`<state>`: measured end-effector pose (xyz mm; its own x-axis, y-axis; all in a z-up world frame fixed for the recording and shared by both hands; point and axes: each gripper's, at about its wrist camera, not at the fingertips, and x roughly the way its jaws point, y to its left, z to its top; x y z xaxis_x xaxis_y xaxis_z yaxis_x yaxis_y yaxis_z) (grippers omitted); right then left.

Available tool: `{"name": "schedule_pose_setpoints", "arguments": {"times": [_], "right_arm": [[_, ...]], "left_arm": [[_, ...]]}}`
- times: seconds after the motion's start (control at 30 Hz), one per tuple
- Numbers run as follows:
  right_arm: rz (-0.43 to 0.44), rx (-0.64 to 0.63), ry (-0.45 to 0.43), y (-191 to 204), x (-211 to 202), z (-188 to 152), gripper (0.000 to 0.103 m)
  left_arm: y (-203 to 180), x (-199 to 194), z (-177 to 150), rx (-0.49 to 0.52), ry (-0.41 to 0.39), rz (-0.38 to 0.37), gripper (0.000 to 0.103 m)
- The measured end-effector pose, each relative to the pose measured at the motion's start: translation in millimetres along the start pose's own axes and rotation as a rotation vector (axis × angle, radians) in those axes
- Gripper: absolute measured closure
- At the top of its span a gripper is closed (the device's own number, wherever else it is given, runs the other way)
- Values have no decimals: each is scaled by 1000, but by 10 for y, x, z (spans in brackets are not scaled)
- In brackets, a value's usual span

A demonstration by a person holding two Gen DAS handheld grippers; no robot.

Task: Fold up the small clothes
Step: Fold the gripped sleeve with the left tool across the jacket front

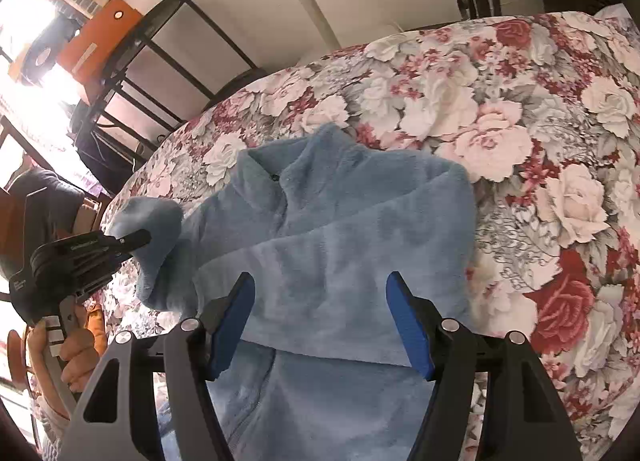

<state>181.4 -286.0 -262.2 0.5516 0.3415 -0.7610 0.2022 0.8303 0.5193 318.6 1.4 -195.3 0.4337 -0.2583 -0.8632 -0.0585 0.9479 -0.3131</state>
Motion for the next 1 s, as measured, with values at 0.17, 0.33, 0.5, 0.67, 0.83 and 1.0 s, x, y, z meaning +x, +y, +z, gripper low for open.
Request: {"name": "schedule_pose_setpoints", "arguments": {"times": [0.17,0.33,0.5,0.67,0.83,1.0], "right_arm": [[-4,25,-14,-134,-112,-15,35],[-8,41,-26,-251,-226,-32,35],[-16,70,-39,-426,-340,-33,34],[-23,102,-46,-597,-421,-44,34],[-32,123,-49,-747,-490,-69,34],[-40,151,-52,-883,-541,-85,34]], "left_arm": [[-317,15,-96,61,2,-12,95],[-631,53,-234,140,5,-8,95],[-880,155,-394,202,32,-11,95],[-1105,240,-514,247,51,-21,95],[-1363,333,-662,311,59,-15,95],[-1585,534,-860,378,108,-9,85]]}}
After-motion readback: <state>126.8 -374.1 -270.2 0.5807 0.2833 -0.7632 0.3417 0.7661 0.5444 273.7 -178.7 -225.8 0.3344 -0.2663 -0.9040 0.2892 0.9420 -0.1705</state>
